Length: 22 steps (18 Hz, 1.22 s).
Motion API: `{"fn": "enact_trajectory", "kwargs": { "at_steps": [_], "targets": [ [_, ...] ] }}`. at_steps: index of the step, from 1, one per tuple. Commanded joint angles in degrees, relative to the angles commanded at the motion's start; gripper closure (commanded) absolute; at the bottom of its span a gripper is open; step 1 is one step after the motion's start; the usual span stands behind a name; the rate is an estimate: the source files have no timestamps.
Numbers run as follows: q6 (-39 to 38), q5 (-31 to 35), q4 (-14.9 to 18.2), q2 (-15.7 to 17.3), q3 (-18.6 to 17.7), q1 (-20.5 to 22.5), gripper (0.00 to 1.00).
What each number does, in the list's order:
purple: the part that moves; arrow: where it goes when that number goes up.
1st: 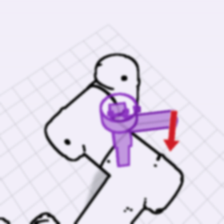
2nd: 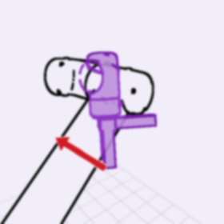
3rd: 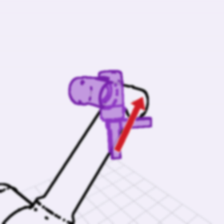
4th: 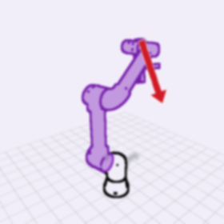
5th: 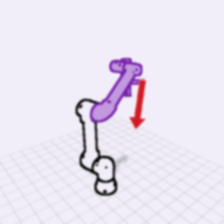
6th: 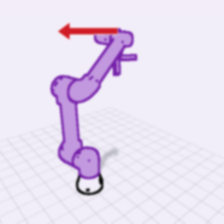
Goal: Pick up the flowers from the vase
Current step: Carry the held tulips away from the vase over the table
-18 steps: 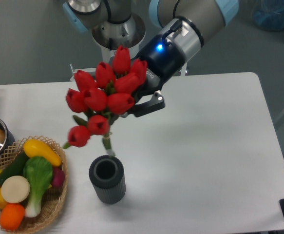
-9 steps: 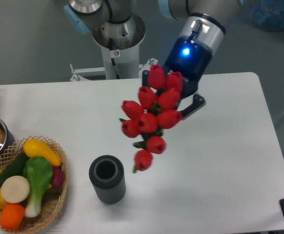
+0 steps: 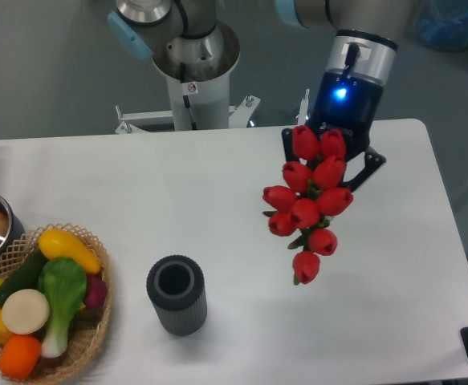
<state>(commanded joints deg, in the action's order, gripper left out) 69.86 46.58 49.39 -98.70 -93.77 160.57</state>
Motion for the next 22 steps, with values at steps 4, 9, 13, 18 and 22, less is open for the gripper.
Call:
{"fn": "enact_trajectory", "kwargs": {
  "at_steps": [4,9,13,18,22],
  "targets": [
    [4.1,0.0,0.0,0.0,-1.7,1.3,0.64],
    [4.1,0.0,-0.1,-0.1,-1.7,2.0,0.64],
    [4.2,0.0,-0.1,-0.2,-1.7,2.9,0.64],
    [4.1,-0.1,-0.2,-0.1,-1.8,2.9,0.64],
    [4.1,-0.1,-0.2,0.0,-1.8,2.9,0.64]
  ]
}}
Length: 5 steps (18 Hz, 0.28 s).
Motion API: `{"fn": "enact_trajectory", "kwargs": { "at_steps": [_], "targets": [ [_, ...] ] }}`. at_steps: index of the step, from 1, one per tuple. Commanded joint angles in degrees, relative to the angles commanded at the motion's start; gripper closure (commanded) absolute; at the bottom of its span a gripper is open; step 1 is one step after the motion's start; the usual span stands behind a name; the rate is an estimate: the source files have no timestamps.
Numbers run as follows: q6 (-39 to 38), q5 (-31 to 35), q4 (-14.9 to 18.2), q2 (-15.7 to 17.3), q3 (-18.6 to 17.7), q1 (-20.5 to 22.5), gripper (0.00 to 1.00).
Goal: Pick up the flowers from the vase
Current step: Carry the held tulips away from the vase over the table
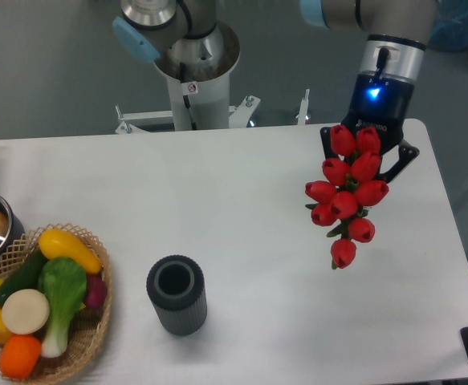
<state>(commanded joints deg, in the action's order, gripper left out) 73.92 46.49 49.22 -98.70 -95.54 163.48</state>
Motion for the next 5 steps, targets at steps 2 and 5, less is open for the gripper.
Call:
{"fn": "enact_trajectory", "kwargs": {
  "at_steps": [2,5],
  "targets": [
    [0.0,-0.1,0.0,0.1,0.0,0.1,0.64],
    [-0.2,-0.1,0.0,0.1,0.0,0.0,0.64]
  ]
}}
